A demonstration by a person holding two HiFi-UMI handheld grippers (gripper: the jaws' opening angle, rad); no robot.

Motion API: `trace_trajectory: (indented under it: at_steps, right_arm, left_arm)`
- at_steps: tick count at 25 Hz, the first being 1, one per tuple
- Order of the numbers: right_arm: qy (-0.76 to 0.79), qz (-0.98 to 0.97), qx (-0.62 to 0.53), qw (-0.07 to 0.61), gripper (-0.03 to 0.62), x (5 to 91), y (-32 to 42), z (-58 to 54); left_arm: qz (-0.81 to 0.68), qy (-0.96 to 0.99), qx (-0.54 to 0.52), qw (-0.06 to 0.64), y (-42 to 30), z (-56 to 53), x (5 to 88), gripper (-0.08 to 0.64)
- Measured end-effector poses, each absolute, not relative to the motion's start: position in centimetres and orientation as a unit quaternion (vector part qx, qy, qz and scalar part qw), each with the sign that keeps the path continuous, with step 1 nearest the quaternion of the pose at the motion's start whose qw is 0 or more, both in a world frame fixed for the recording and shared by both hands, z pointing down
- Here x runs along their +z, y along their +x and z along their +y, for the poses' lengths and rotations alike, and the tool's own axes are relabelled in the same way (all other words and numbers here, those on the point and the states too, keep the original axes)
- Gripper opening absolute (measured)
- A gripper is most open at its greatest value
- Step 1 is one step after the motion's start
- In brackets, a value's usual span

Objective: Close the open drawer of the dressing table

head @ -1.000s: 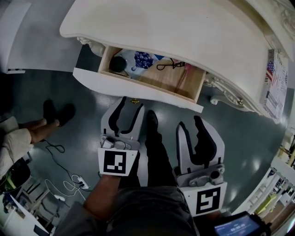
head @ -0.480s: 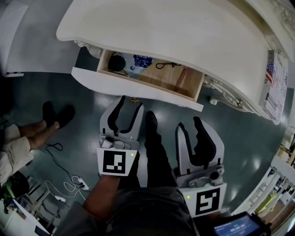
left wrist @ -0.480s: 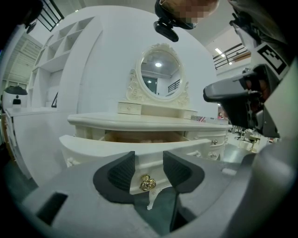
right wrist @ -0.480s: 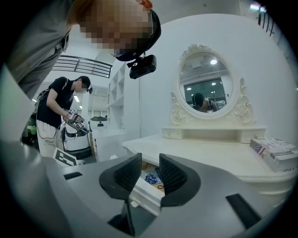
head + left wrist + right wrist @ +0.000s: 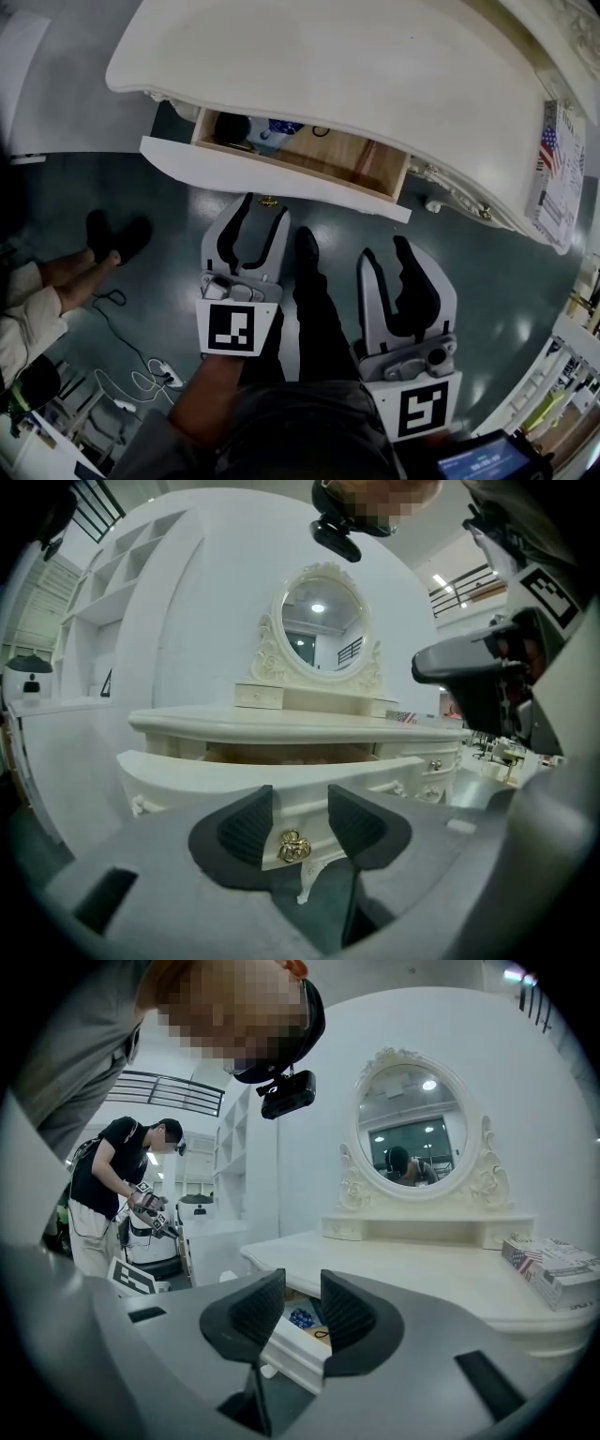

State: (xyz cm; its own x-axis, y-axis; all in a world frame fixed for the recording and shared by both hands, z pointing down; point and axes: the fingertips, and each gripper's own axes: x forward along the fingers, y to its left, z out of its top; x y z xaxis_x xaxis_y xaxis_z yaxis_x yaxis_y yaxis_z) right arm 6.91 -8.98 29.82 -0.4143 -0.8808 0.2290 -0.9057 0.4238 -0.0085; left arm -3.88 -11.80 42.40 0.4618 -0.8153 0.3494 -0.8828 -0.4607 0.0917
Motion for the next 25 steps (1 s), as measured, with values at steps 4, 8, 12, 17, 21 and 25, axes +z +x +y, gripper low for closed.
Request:
trace_trajectory:
  at_steps: [4, 8, 12, 17, 21, 25]
  right_arm:
    - [0.535, -0.837, 0.066, 0.095, 0.101, 29.8, 7.7, -9.4]
    - [0.536, -0.836, 0.067, 0.094, 0.101, 29.9, 7.8, -9.5]
    - [0.537, -0.836, 0.069, 0.094, 0.101, 30.0, 8.2, -9.6]
    - [0.539, -0.834, 0.069, 0.095, 0.101, 30.1, 8.6, -9.6]
    - [0.54, -0.833, 0.071, 0.094, 0.101, 30.2, 9.0, -9.8]
    - [0.541, -0.833, 0.072, 0.094, 0.101, 30.2, 9.2, -9.9]
  left_arm:
    - [-0.504, 0.844, 0.13, 0.13, -3.5, -12.4, 42.4, 0.196]
    - [-0.504, 0.845, 0.129, 0.126, -3.4, -12.8, 42.3, 0.197]
    - [-0.504, 0.845, 0.13, 0.124, -3.1, -13.2, 42.4, 0.198]
    - [-0.506, 0.844, 0.126, 0.123, -3.0, -13.7, 42.4, 0.198]
    - [-0.506, 0.844, 0.126, 0.122, -2.6, -14.1, 42.5, 0.198]
    - [-0.508, 0.843, 0.127, 0.122, -2.6, -14.4, 42.4, 0.198]
